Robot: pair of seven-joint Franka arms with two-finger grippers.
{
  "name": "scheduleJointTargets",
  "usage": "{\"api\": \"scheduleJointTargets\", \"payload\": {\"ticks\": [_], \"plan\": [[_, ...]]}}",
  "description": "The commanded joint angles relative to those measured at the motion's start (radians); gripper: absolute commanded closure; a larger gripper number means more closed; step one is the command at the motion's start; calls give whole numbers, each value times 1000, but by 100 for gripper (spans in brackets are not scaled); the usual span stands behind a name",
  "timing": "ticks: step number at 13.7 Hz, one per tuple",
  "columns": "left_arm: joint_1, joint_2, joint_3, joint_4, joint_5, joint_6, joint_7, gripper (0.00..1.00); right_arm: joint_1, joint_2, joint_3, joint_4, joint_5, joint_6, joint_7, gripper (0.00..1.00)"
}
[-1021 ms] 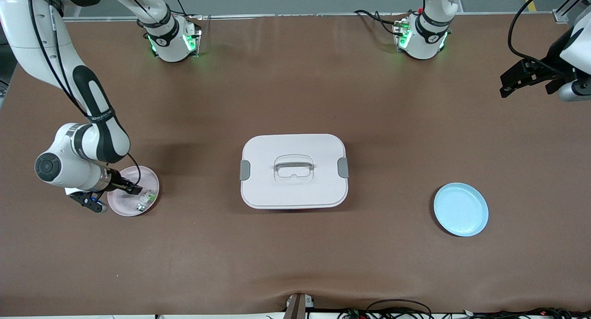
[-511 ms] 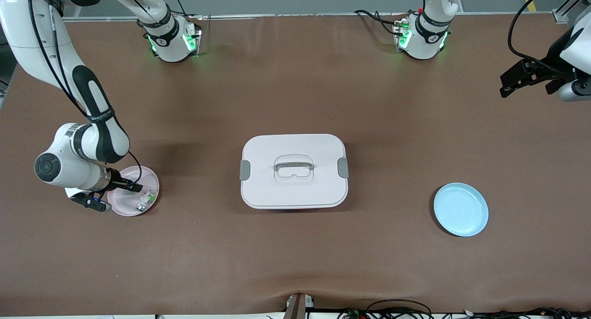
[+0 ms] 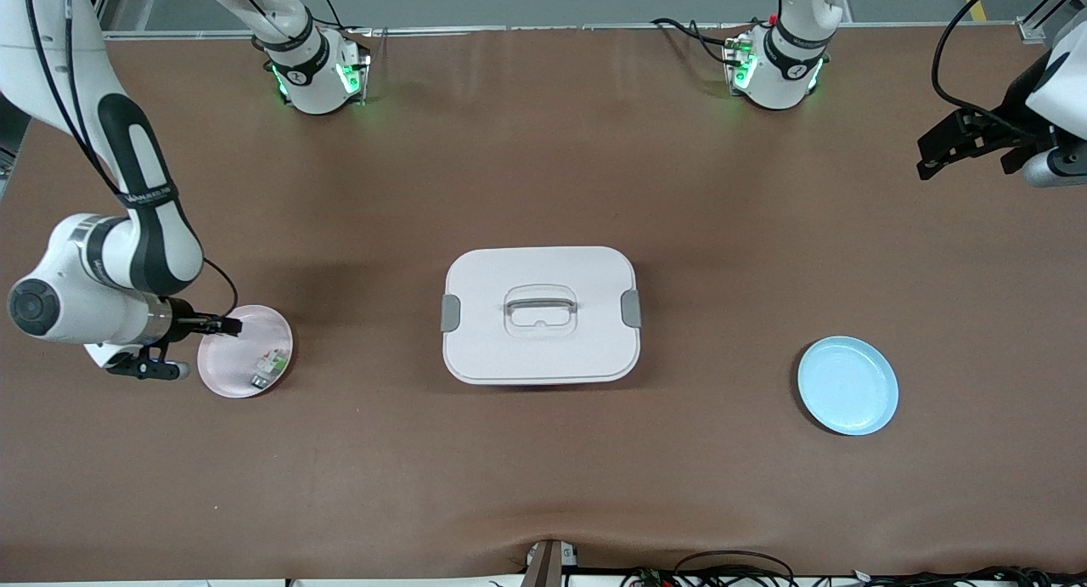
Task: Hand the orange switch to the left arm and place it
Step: 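Lift the switch with the right gripper and carry it over the box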
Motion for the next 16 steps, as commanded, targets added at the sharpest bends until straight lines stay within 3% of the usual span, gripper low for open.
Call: {"api": "scheduleJointTargets", "payload": {"ticks": [1,7,10,16], "plan": [[-7,2,0,7,13,0,-4,0,-7,-106,14,-16,5,-107,-113,57],[-4,2,0,7,13,0,-2,0,23,-235,60,-18,86,-154,-286,59],[-4,2,0,7,13,0,-4,0,41,-269,85,-18,218,-155,-451,59],[-6,11,0,15,13,6,-4,0,174,-277,85,-6,414,-71,-754,64]]}}
